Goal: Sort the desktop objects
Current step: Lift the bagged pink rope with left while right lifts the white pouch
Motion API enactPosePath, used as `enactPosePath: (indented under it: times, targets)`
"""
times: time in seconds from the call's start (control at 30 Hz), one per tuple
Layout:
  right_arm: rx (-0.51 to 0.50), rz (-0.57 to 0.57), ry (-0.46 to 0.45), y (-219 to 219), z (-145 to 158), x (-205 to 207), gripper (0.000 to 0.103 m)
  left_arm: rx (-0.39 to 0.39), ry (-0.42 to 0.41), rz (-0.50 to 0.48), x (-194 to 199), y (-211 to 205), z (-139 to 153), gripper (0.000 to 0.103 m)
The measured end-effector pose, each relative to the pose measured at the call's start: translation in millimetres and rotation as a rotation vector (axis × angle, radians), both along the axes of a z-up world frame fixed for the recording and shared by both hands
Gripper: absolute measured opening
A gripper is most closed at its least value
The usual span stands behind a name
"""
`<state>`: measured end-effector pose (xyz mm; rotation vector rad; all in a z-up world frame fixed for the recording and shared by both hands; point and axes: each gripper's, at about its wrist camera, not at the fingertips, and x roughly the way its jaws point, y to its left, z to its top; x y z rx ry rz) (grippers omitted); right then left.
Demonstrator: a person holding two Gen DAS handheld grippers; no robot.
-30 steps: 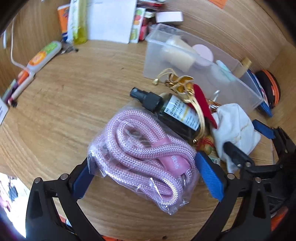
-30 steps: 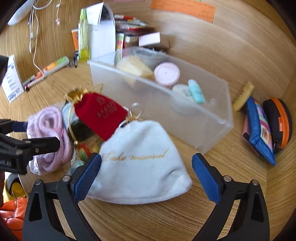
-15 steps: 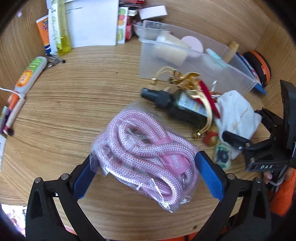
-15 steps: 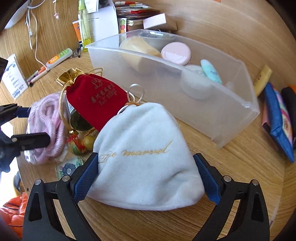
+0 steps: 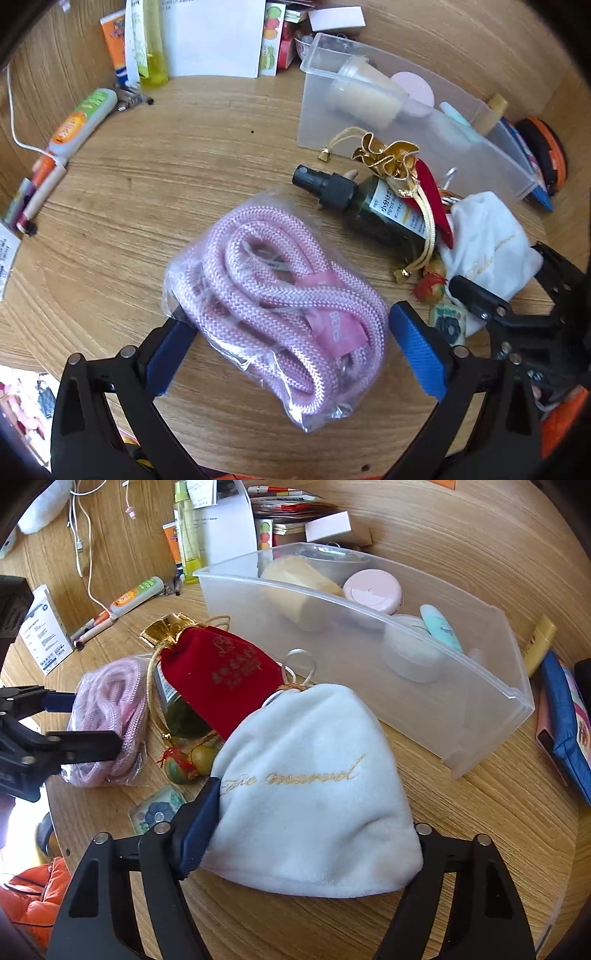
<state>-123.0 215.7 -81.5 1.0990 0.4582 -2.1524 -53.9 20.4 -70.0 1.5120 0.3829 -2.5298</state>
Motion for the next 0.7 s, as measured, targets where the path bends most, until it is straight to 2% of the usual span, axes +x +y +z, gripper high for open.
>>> enactPosePath:
  times: [0.17,0.27,0.53,0.57,0.7]
  targets:
    - [0.016,0.026,0.053,-3.5,1.9,9.6,0.059,-0.068,0.026,-0.024,-4.9,10.1,-3.9,0.103]
    - [0.015,0.034,0.066,-6.3,1.3,12.6,0.054,-0.151,0.030,-0.040,-10.1,19.9,-7.2,0.103]
    - [-0.031,0.044,0.055,-0.6,3.7,15.2,0.048,-0.161,0.080,-0.087,-10.1,16.4,-6.9,0.103]
    - [-0.036,0.043,0.053,0.1,4.3,15.6,0.048,-0.162,0.088,-0.085,-7.9,16.5,-6.3,0.099]
    - [-0.057,0.023,0.043,4.6,6.9,15.3,0.047,-0.161,0.121,-0.100,2.4,13.3,-1.7,0.073]
